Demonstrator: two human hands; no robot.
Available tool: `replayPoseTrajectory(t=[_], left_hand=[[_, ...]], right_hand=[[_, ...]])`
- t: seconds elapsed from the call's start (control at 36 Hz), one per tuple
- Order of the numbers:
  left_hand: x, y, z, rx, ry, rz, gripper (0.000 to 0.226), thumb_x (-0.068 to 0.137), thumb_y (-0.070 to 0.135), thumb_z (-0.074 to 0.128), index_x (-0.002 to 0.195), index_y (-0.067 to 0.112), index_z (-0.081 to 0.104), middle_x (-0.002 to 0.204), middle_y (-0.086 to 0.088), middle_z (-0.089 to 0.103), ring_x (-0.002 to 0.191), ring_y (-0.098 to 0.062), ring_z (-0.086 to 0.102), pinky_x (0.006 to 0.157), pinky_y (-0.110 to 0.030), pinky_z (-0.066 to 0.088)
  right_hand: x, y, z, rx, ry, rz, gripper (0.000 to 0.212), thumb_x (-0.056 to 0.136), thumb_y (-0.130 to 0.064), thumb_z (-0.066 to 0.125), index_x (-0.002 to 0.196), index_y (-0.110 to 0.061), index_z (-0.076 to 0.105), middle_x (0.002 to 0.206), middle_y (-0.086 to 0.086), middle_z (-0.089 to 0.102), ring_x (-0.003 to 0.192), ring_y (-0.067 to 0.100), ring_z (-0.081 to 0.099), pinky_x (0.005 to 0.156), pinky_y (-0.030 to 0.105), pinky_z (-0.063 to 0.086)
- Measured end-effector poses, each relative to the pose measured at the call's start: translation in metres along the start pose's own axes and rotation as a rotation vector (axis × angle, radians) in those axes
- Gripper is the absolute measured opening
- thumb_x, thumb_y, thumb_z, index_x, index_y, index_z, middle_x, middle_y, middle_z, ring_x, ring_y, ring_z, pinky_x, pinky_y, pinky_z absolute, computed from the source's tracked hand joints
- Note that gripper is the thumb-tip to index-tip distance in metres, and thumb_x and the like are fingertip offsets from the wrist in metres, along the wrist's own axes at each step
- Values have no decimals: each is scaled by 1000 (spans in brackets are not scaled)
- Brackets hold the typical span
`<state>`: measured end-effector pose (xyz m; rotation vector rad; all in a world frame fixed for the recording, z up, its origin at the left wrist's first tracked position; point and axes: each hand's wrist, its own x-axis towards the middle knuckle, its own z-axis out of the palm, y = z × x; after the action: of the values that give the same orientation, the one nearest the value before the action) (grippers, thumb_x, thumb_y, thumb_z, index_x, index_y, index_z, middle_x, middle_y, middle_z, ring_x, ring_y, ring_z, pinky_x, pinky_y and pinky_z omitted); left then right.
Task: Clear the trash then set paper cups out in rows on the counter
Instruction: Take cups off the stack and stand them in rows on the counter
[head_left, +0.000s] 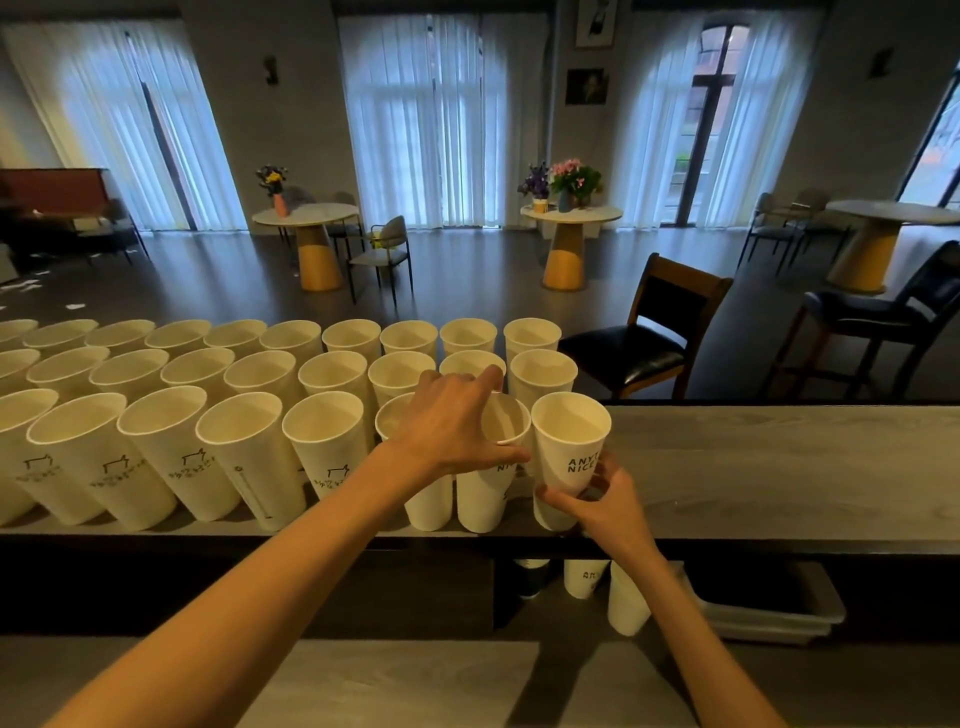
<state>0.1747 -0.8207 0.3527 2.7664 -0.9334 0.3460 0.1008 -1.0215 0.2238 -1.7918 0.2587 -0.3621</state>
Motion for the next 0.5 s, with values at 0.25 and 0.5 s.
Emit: replayPoseTrajectory(t=[0.25, 0.5], left_hand=[[-1, 2, -3, 41, 23, -18, 89, 71, 80, 68, 137, 25, 46, 131, -2, 66, 117, -23, 61, 106, -45, 40], [-5, 6, 5, -41, 51, -47, 85, 72, 77, 70, 134, 25, 46, 129, -2, 66, 117, -23, 61, 109, -46, 40]], right_hand=[[0, 0, -1, -28, -6, 16, 83, 64, -31, 92, 132, -37, 44, 128, -7, 60, 118, 16, 57, 96, 48, 54], [-2, 0, -4, -50, 32, 26, 78, 65, -32, 91, 130, -34, 47, 120, -12, 60, 114, 13, 58, 93, 41, 54]])
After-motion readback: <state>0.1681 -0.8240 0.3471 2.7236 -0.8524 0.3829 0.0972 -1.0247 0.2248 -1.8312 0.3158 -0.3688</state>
